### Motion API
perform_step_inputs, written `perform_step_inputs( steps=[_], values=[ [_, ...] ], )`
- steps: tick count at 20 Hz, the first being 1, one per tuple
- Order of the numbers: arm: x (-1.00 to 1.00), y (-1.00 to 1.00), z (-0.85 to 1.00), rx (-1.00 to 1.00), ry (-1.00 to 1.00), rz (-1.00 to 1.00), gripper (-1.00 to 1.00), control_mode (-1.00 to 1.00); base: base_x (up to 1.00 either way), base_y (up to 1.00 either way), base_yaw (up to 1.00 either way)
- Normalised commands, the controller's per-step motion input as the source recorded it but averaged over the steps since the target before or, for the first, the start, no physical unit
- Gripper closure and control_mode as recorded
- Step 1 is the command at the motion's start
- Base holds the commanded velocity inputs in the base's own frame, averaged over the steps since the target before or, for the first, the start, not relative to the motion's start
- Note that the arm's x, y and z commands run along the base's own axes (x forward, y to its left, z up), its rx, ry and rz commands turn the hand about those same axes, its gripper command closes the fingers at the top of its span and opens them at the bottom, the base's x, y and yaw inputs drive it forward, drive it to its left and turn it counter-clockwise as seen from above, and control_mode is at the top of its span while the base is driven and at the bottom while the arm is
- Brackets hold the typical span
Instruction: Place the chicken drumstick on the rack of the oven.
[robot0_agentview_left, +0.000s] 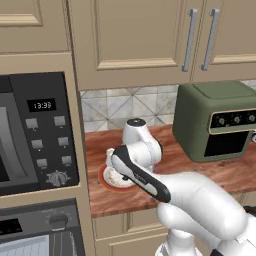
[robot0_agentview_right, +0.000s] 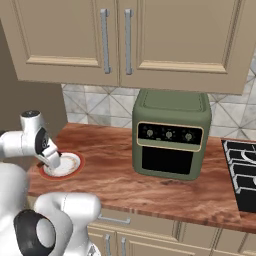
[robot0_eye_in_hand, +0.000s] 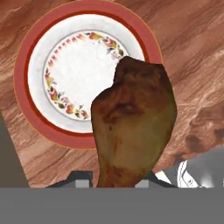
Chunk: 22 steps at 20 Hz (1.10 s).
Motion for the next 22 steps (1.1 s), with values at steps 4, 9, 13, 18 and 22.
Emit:
perform_step_inputs(
  steps=[4,9,13,18,22],
  values=[
    [-1.0,-0.13,0.59,-0.01,-0.05,0.0,1.0,-1.0,0.0,0.0,0.0],
    [-1.0,-0.04,0.34,0.0,-0.03,0.0,1.0,-1.0,0.0,0.0,0.0],
    [-1.0,0.22,0.03,-0.04,-0.07,0.02,1.0,-1.0,0.0,0.0,0.0],
    [-0.99,0.98,-0.14,-0.17,-0.04,0.36,1.0,-1.0,0.0,0.0,0.0],
    [-0.66,1.0,-0.56,-0.28,-0.14,0.49,1.0,-1.0,0.0,0.0,0.0]
  ],
)
